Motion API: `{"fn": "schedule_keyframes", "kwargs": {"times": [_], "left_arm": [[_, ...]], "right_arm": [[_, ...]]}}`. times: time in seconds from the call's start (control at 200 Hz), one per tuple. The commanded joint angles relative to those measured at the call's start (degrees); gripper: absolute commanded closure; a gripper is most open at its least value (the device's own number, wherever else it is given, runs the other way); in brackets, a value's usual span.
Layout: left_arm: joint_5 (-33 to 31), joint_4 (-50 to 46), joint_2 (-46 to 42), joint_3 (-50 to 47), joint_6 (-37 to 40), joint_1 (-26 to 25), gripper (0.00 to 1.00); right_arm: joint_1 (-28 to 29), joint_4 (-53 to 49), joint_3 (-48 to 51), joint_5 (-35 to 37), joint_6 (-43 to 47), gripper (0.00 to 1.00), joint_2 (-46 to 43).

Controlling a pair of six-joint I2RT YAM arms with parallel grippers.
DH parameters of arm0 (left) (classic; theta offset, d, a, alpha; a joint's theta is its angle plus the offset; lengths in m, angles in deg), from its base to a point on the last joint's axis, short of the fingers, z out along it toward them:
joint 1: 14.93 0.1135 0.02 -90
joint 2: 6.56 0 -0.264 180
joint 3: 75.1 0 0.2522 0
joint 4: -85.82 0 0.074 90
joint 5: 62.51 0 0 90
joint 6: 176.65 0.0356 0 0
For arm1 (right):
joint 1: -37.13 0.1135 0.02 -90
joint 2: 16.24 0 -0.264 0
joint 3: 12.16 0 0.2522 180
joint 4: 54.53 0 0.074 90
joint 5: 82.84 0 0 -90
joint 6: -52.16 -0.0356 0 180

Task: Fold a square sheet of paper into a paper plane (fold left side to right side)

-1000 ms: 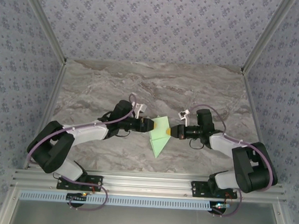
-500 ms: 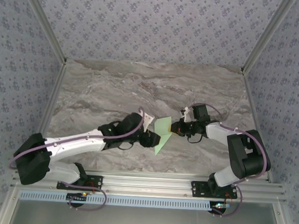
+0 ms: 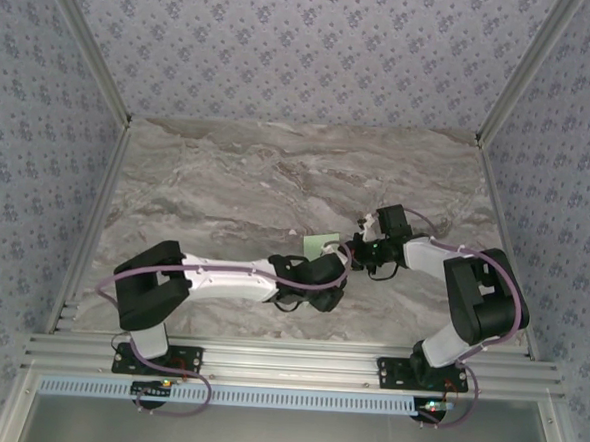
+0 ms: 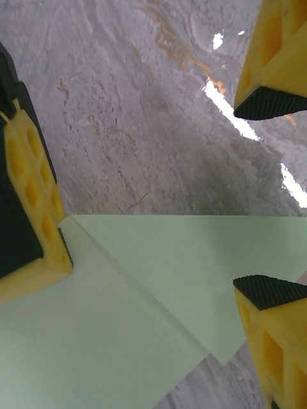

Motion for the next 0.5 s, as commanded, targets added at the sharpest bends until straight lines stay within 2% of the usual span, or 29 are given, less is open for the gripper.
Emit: {"fn": "schedule_keyframes", "kwargs": {"times": [0.0,0.265,0.495], "left_arm": [[-5.89,-5.10,2.61,2.93,-0.04,-0.96,0.32],[-9.95,-10.19,7.73,7.80,-0.53,-2.41,0.34],[-11.48,-12.51,9.83,9.46,-1.02,-2.89,0.43]], "right_arm": [[0.37,-1.42,-1.79,-0.06,-1.95,1.00,1.10],[0.40,-1.83,-2.50,-0.42,-2.25,1.00,2.16],[0.71,-2.46,-2.84,-0.06,-1.98,1.00,2.60]]}}
